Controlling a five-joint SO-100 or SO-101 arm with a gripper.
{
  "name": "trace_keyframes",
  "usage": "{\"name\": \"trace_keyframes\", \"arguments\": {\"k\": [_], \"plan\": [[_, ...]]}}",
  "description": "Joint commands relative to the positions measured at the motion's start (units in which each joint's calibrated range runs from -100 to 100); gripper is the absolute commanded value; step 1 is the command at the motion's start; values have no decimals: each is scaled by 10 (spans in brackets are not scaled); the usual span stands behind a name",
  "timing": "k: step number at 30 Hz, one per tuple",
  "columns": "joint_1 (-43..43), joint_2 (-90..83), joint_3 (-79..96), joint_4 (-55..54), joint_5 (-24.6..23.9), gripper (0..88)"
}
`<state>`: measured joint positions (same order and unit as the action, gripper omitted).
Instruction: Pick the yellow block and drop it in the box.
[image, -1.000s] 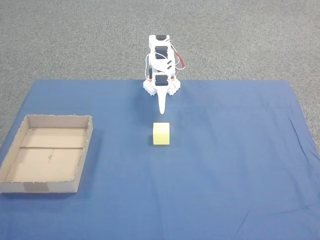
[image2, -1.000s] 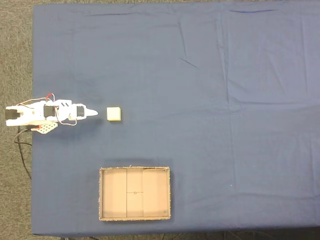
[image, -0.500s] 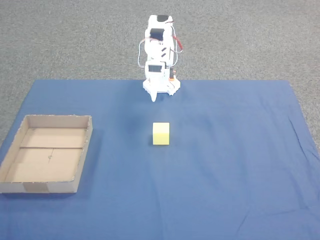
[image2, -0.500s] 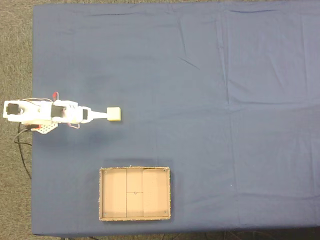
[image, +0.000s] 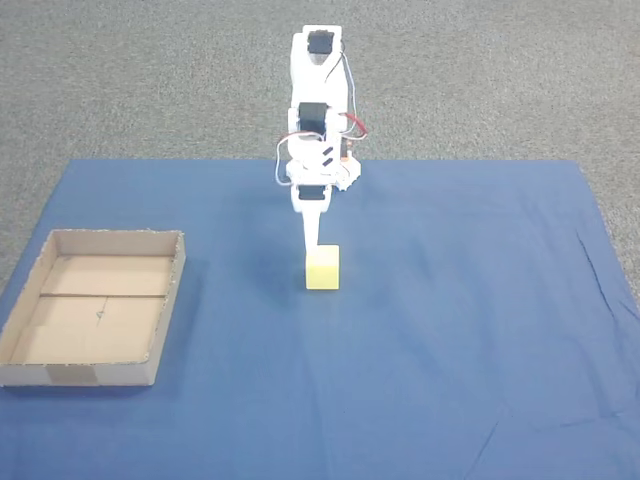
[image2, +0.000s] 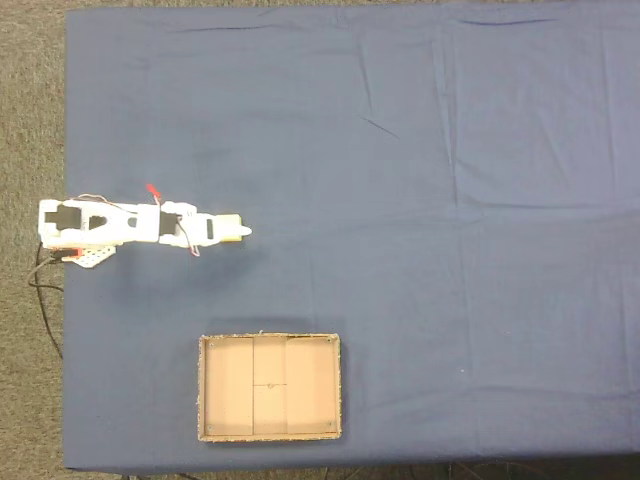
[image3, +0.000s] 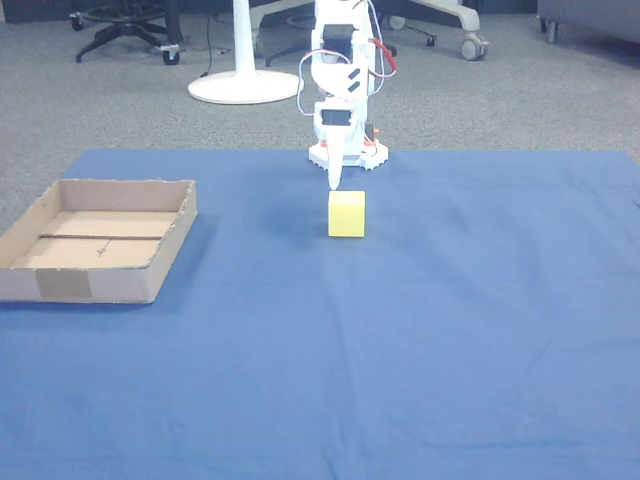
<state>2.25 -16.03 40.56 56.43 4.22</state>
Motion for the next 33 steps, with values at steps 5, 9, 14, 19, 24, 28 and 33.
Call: {"name": "trace_keyframes", "arguments": {"k": [5,9,14,19,24,28,33], "plan": [[-32,121,-61,-25,-1,465],[-33,135,-68,-27,0,342],[-34,122,-50,-40,1,222],[-32,97,-36,-46,6,185],[19,-28,-130,-17,31,203],[134,-84,-320,30,69,212],[307,131,-566,-16,99,230]]}}
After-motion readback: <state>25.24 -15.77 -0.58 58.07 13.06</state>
